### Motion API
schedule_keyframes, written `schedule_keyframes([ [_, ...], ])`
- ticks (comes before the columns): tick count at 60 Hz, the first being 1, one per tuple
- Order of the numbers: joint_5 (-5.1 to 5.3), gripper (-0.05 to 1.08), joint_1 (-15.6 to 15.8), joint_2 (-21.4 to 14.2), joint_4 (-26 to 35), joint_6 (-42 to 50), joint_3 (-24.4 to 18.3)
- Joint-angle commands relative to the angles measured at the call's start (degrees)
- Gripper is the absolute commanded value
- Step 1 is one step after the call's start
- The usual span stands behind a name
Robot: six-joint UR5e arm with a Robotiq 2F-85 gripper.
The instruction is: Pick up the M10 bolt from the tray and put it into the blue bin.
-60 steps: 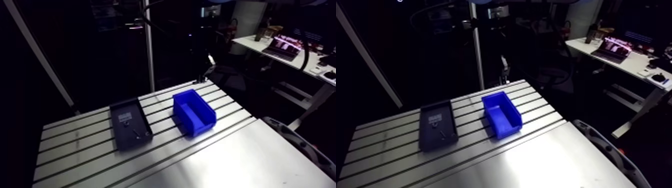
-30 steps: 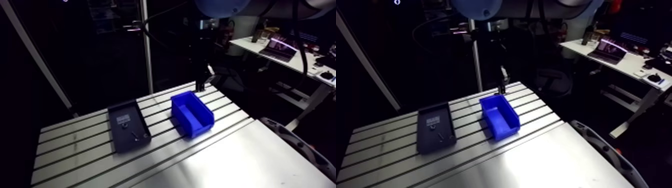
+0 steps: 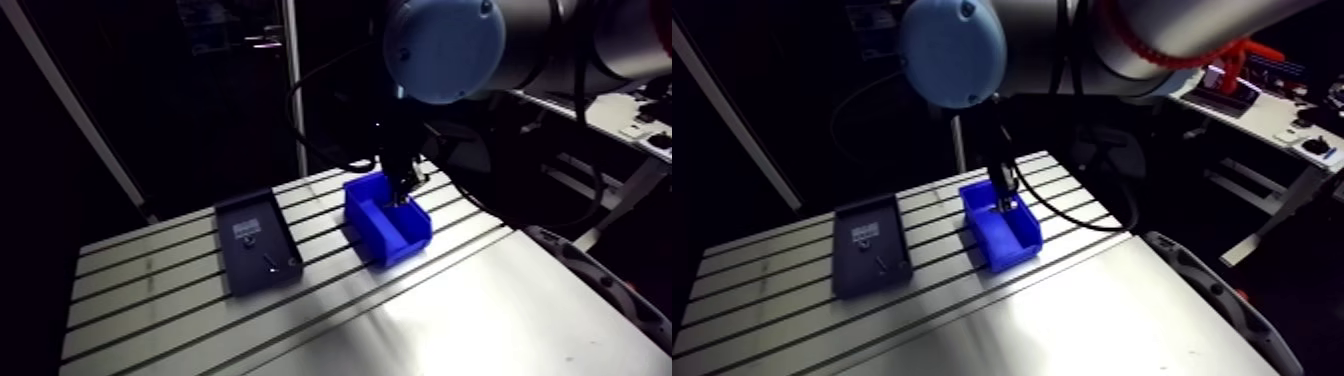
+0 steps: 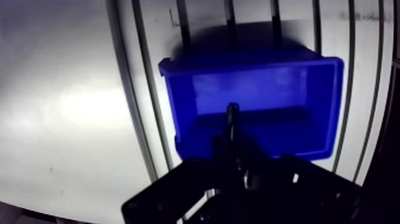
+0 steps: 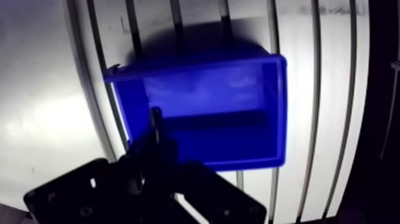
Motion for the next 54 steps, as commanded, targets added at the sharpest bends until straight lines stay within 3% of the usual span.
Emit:
schedule_keyframes([
  [1,-0.10,1.05,0.0,1.8,-2.3,0.8,1.3],
  [16,-0.20,1.05,0.3,4.3,-2.8,2.2,1.6],
  [54,-0.38,1.05,1.0,6.8,-5.2,2.3,1.6],
])
